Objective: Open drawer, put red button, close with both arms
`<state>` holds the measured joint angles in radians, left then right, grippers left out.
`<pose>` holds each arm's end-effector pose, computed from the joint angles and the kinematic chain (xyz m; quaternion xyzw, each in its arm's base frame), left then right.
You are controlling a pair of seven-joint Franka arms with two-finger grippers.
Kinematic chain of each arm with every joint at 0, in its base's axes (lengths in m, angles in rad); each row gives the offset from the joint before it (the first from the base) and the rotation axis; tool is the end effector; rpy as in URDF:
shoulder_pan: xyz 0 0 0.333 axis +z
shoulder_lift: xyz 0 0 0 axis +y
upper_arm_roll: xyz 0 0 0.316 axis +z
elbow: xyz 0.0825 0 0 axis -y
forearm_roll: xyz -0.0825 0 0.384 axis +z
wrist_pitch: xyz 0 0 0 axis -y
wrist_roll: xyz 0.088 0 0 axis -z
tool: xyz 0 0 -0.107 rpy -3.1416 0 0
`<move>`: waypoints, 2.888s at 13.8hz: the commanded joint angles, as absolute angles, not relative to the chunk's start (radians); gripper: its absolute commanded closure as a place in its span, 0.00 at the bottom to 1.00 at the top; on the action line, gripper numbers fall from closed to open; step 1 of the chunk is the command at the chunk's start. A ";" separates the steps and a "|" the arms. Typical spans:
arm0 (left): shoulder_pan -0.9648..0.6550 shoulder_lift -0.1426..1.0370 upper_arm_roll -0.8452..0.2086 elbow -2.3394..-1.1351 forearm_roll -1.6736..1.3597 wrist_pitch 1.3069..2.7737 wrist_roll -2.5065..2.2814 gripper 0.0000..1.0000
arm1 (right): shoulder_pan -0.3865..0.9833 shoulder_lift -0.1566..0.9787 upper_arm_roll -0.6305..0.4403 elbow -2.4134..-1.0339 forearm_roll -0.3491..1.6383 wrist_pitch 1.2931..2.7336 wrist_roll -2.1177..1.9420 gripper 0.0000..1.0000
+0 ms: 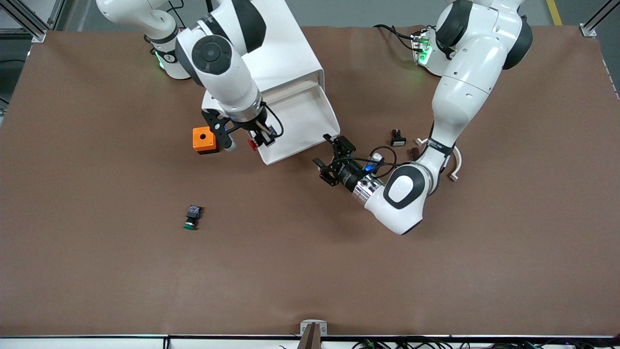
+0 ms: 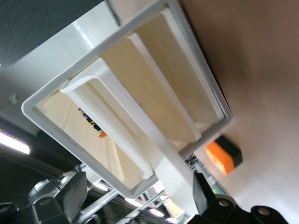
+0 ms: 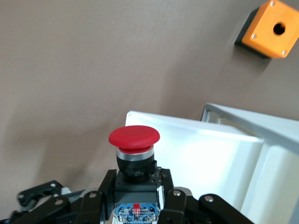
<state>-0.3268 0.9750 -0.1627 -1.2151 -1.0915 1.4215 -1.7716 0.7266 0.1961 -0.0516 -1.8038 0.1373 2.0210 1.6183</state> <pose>0.5858 -0.3939 0.2200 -0.5297 -0.5505 0.6444 0.0340 0.4752 0.3927 0.4376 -0.8759 0.4789 0.0476 0.0333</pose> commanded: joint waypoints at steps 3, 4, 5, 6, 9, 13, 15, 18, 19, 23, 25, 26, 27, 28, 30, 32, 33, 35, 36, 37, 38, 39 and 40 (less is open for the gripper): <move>-0.380 0.945 -0.039 -1.164 -1.089 1.445 -1.410 0.01 | 0.799 0.216 -0.063 -1.829 0.140 2.072 1.735 1.00; -0.405 0.922 -0.005 -1.164 -1.069 1.471 -1.323 0.01 | 0.813 0.224 -0.063 -1.829 0.140 2.075 1.756 1.00; -0.426 0.898 0.026 -1.164 -1.042 1.500 -1.234 0.01 | 0.827 0.229 -0.063 -1.829 0.137 2.077 1.776 1.00; -0.445 0.879 0.044 -1.164 -1.011 1.537 -1.165 0.01 | 0.834 0.238 -0.063 -1.829 0.130 2.082 1.798 1.00; -0.477 0.850 0.055 -1.166 -0.864 1.687 -1.022 0.01 | 0.857 0.256 -0.063 -1.829 0.130 2.101 1.837 1.00; -0.483 0.836 0.057 -1.169 -0.747 1.779 -0.948 0.01 | 0.896 0.288 -0.063 -1.827 0.130 2.146 1.896 1.00; -0.485 0.836 0.051 -1.169 -0.695 1.819 -0.936 0.01 | 0.914 0.301 -0.063 -1.827 0.130 2.163 1.931 1.00; -0.502 0.836 0.049 -1.169 -0.647 1.856 -0.934 0.01 | 0.934 0.313 -0.063 -1.825 0.130 2.178 1.974 1.00; -0.503 0.836 0.049 -1.170 -0.637 1.864 -0.933 0.01 | 0.939 0.317 -0.061 -1.824 0.130 2.180 1.988 1.00; -0.552 0.836 0.055 -1.172 -0.551 1.945 -0.900 0.01 | 0.966 0.319 -0.061 -1.821 0.130 2.180 2.025 1.00; -0.577 0.830 0.055 -1.173 -0.470 1.994 -0.900 0.01 | 0.982 0.325 -0.063 -1.819 0.130 2.178 2.032 1.00; -0.580 0.828 0.057 -1.173 -0.445 2.008 -0.902 0.01 | 0.983 0.325 -0.061 -1.819 0.130 2.175 2.033 0.95; -0.586 0.827 0.055 -1.173 -0.422 2.017 -0.908 0.01 | 0.988 0.325 -0.063 -1.819 0.130 2.174 2.031 0.45; -0.598 0.821 0.058 -1.175 -0.393 2.023 -0.913 0.01 | 0.994 0.333 -0.063 -1.815 0.123 2.174 2.033 0.02; -0.615 0.801 0.057 -1.177 -0.315 2.026 -0.919 0.01 | 0.988 0.337 -0.066 -1.787 0.107 2.166 2.007 0.00; -0.621 0.776 0.058 -1.189 -0.287 2.026 -0.951 0.01 | 0.931 0.336 -0.068 -1.741 0.103 2.119 1.833 0.00; -0.621 0.766 0.058 -1.189 -0.275 2.026 -0.975 0.01 | 0.892 0.334 -0.067 -1.702 0.104 2.053 1.727 0.00; -0.630 0.756 0.052 -1.190 -0.172 2.026 -1.031 0.01 | 0.792 0.327 -0.069 -1.608 0.103 1.885 1.503 0.00; -0.646 0.756 0.051 -1.192 -0.131 2.026 -1.058 0.01 | 0.741 0.321 -0.069 -1.586 0.103 1.831 1.402 0.00; -0.650 0.756 0.049 -1.195 -0.109 2.026 -1.072 0.01 | 0.691 0.299 -0.071 -1.579 0.101 1.783 1.294 0.00; -0.669 0.758 0.049 -1.203 -0.094 2.026 -1.086 0.01 | 0.639 0.275 -0.071 -1.578 0.100 1.757 1.196 0.00; -0.684 0.758 0.049 -1.204 -0.091 2.026 -1.100 0.01 | 0.579 0.250 -0.071 -1.578 0.100 1.720 1.087 0.00; -0.696 0.759 0.048 -1.206 -0.091 2.026 -1.135 0.01 | 0.525 0.227 -0.072 -1.578 0.092 1.691 0.984 0.00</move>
